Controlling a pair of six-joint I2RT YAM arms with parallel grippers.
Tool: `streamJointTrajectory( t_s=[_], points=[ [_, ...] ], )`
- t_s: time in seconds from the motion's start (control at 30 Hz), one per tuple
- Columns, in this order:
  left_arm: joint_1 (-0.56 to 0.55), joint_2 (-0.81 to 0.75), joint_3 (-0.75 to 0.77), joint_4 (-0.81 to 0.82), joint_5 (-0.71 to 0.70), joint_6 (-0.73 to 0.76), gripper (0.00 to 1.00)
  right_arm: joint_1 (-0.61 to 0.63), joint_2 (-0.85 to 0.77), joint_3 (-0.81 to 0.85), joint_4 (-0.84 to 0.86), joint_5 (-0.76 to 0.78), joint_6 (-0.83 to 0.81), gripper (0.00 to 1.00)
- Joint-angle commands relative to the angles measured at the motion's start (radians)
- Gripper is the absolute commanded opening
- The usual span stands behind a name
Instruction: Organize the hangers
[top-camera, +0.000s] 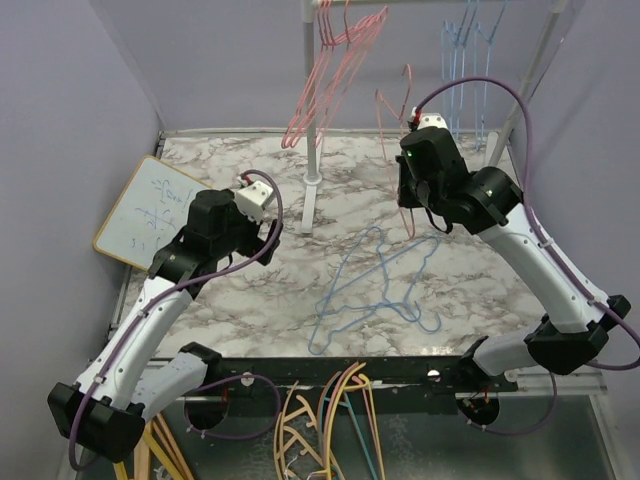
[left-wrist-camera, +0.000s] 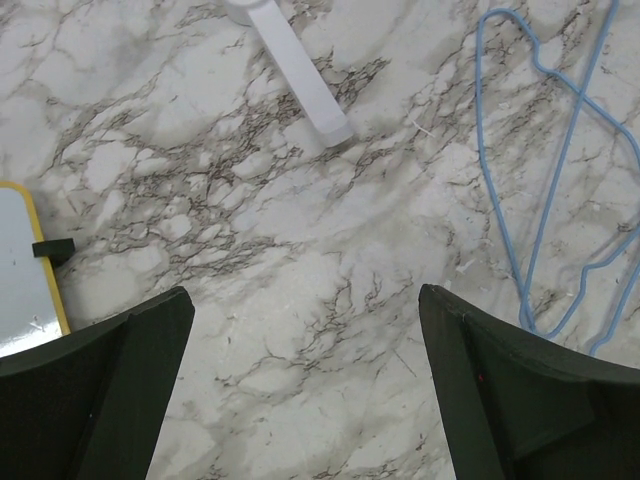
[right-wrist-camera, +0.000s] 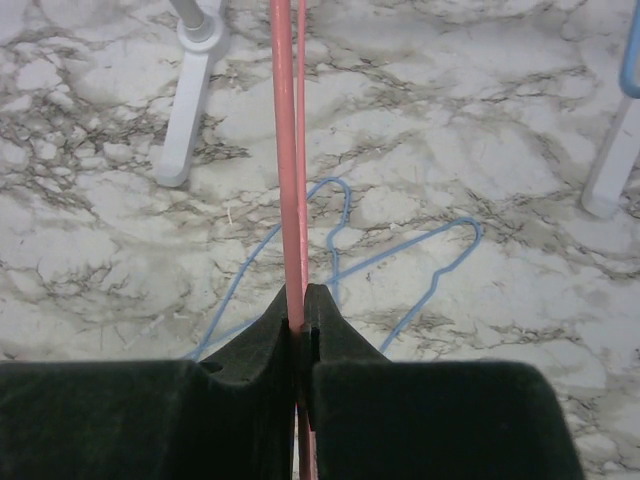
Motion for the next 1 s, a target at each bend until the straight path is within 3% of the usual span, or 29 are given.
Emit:
streamJointTrajectory(
  t_s=[0.0, 0.3, 0.67, 0.87, 0.97],
  points=[
    [0.056, -0.035, -0.019, -0.009, 0.014, 0.015, 0.99, 0.002, 0.037, 0.121, -0.093, 0.106, -0.021, 0.01],
    [0.12, -0.102, -0.05, -0.051, 0.067, 0.021, 0.99, 0.003, 0.09, 0.243, -0.082, 0.143, -0.088, 0.01],
    [0.254, -0.12, -0.012, -0.115, 0.135, 0.028, 0.99, 0.0, 0.389, 0.614, -0.08, 0.236, -0.285, 0.01],
    [0.286, -0.065, 0.034, -0.155, 0.16, 0.025, 0.99, -0.041, 0.387, 0.638, 0.008, 0.207, -0.335, 0.01],
    [0.295, -0.061, 0.027, -0.151, 0.096, 0.035, 0.99, -0.046, 0.367, 0.611, 0.061, 0.166, -0.339, 0.01]
  ],
)
